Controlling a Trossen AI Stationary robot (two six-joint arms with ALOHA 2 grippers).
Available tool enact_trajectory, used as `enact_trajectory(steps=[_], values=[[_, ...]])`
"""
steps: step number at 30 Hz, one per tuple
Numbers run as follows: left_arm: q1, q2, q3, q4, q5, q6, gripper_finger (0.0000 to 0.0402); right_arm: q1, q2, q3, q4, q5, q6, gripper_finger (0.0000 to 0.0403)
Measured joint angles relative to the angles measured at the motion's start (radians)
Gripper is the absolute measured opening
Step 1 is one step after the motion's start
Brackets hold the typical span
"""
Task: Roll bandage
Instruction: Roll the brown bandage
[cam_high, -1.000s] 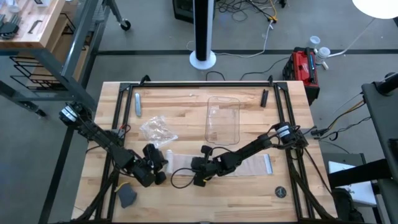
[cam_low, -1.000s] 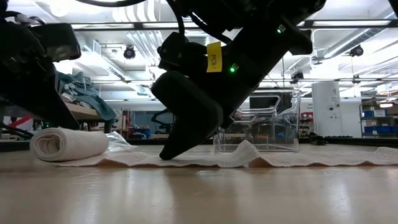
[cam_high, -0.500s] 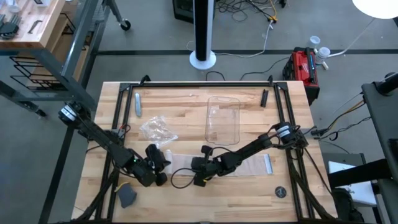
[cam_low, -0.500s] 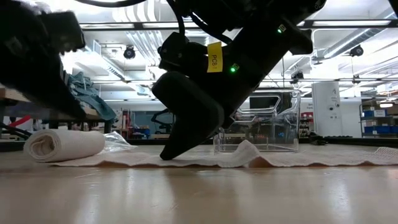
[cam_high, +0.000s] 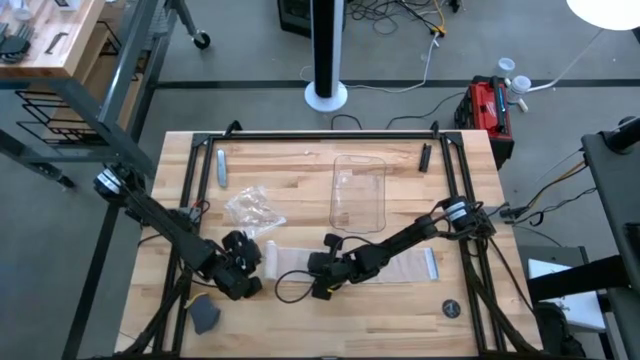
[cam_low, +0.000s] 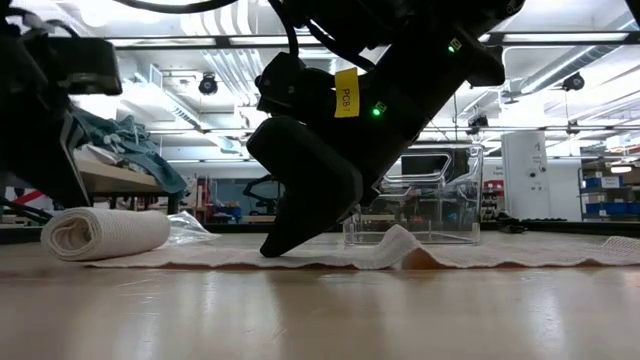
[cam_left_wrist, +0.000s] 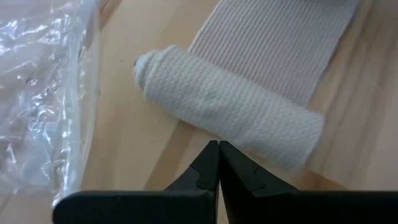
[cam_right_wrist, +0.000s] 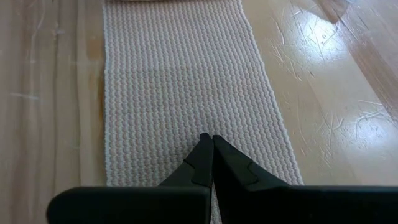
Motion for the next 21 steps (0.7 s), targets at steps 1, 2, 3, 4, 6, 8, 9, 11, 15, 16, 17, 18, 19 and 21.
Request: enact_trajectory(steps=[1,2,3,4,6,8,9,11,15,16,17,18,19,21], values=[[0.000,0.006,-0.002,0.001,0.000,-0.001,0.0000,0.000,0.000,0.000,0.000,0.000,0.000,0.0000],[0.000,0.012,-0.004,0.002,0.001,-0.002,0.0000,0.000,0.000,0.000,0.000,0.000,0.000,0.0000],[0.000,0.015,-0.006,0.004,0.000,-0.004,0.0000,0.000,0.000,0.000,-0.001,0.000,0.000,0.0000],[0.000,0.019,-0.008,0.013,0.000,-0.004,0.0000,0.000,0.000,0.000,-0.001,0.000,0.000,0.0000],[0.000,0.027,-0.008,0.029,0.000,-0.001,0.0000,0.000,0.000,0.000,-0.001,0.000,0.000,0.0000],[0.000,0.037,-0.008,0.031,0.000,0.002,0.0000,0.000,0.000,0.000,-0.001,0.000,0.000,0.0000],[0.001,0.043,-0.008,0.033,-0.001,0.002,0.0000,0.000,0.000,0.000,-0.001,0.000,0.000,0.0000],[0.001,0.057,-0.008,0.046,-0.001,0.002,0.0000,0.000,0.000,0.000,-0.001,-0.001,0.000,0.0000],[0.002,0.087,-0.008,0.083,-0.001,0.018,0.0000,0.000,0.000,0.000,-0.001,0.000,0.000,0.0000],[0.002,0.092,-0.009,0.093,-0.002,0.026,0.0000,0.000,0.000,0.000,-0.001,0.000,0.000,0.0000],[0.002,0.095,-0.008,0.102,-0.002,0.034,0.0000,0.000,0.000,0.000,-0.002,0.000,0.000,0.0000],[0.002,0.098,-0.007,0.107,-0.008,0.038,0.0000,0.000,0.000,0.000,-0.002,0.000,0.000,0.0000],[0.002,0.099,-0.006,0.107,-0.017,0.041,0.0000,0.000,0.000,0.000,-0.002,-0.001,0.000,0.0000],[0.002,0.096,-0.006,0.110,-0.029,0.049,0.0000,0.000,0.000,0.000,-0.002,0.000,0.000,0.0000]])
